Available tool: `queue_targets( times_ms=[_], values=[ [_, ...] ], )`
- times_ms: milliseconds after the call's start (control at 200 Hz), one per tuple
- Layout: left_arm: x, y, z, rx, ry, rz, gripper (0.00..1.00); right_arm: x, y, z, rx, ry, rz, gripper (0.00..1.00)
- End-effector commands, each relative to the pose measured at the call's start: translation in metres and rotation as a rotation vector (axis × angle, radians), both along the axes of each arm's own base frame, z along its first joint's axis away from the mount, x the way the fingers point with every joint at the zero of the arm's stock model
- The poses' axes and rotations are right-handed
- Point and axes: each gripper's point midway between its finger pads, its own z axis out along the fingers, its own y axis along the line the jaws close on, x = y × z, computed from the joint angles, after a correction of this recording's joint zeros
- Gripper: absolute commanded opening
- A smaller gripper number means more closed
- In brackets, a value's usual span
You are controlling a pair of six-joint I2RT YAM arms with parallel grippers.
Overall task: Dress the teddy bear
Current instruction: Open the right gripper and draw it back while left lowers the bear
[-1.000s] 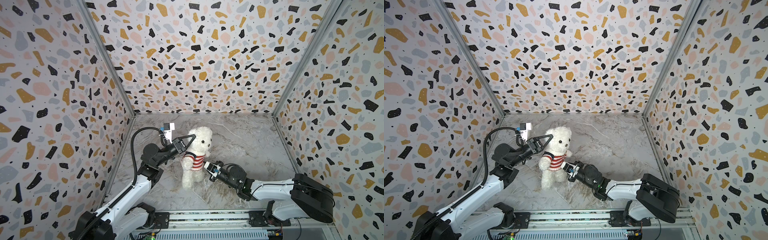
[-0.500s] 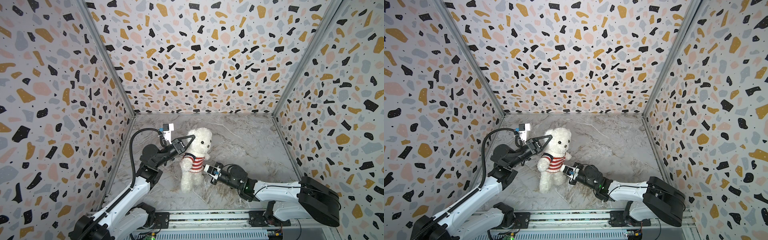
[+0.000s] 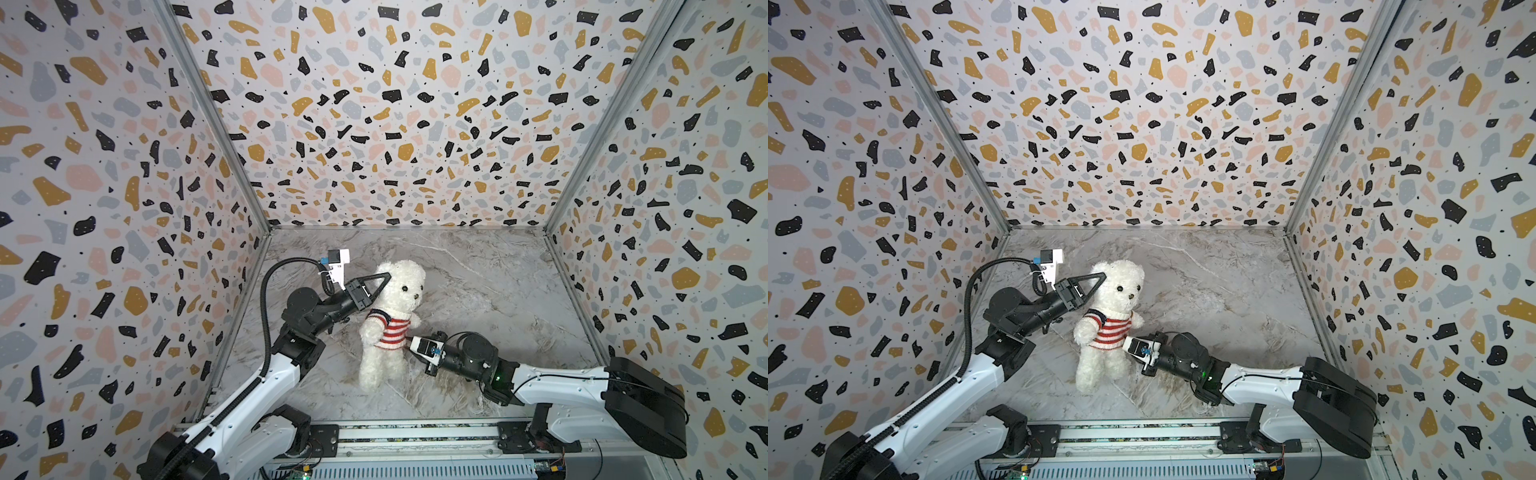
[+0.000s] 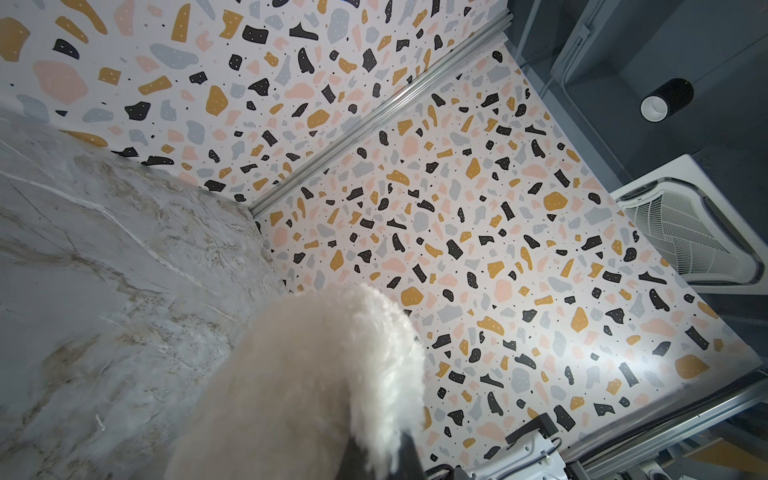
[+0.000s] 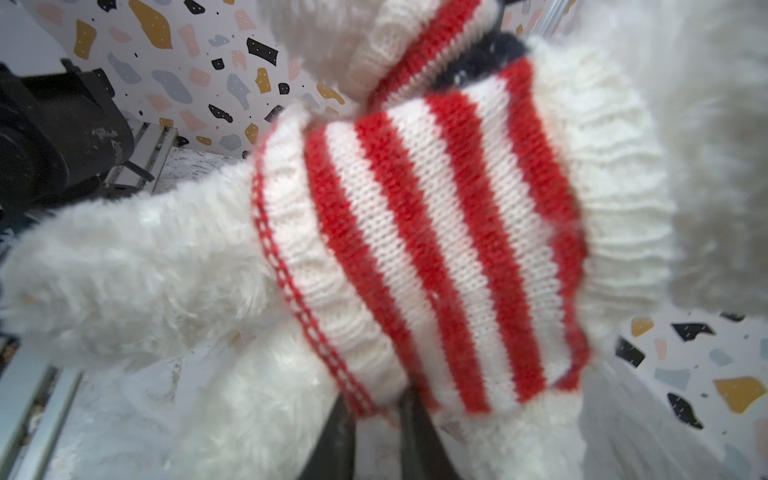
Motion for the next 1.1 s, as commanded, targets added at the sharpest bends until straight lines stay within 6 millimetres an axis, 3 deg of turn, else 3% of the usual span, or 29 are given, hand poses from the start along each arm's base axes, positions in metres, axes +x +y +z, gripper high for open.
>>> queue_targets(
  times_ms=[0, 120, 270, 506, 631, 781, 906, 1091],
  values=[
    [0.001, 0.002, 0.012, 0.015, -0.082, 0.028, 0.00, -0.003, -0.008, 0.000, 0.018, 0.022, -0.019, 0.41],
    [0.006, 0.001, -0.009, 0.042, -0.046, 0.038, 0.00, -0.002, -0.027, 0.000, 0.056, 0.037, -0.075, 0.55],
    [0.008, -0.001, -0.031, 0.031, 0.004, 0.041, 0.00, -0.002, -0.056, 0.008, 0.134, 0.075, -0.129, 0.66],
    [-0.007, -0.022, -0.040, -0.036, 0.037, -0.003, 0.00, 0.007, -0.091, 0.013, 0.240, 0.169, -0.178, 0.73],
    [-0.011, -0.026, -0.058, -0.065, 0.086, -0.014, 0.00, 0.014, -0.104, 0.016, 0.286, 0.211, -0.204, 0.76],
    [-0.008, -0.023, -0.080, -0.036, 0.117, 0.017, 0.00, 0.020, -0.112, 0.017, 0.310, 0.232, -0.223, 0.79],
    [0.001, -0.022, -0.100, 0.093, 0.123, 0.051, 0.00, 0.023, -0.110, 0.015, 0.304, 0.242, -0.224, 0.80],
    [0.019, 0.006, -0.127, 0.229, 0.135, 0.134, 0.00, 0.025, -0.104, 0.014, 0.291, 0.254, -0.211, 0.80]
  ],
)
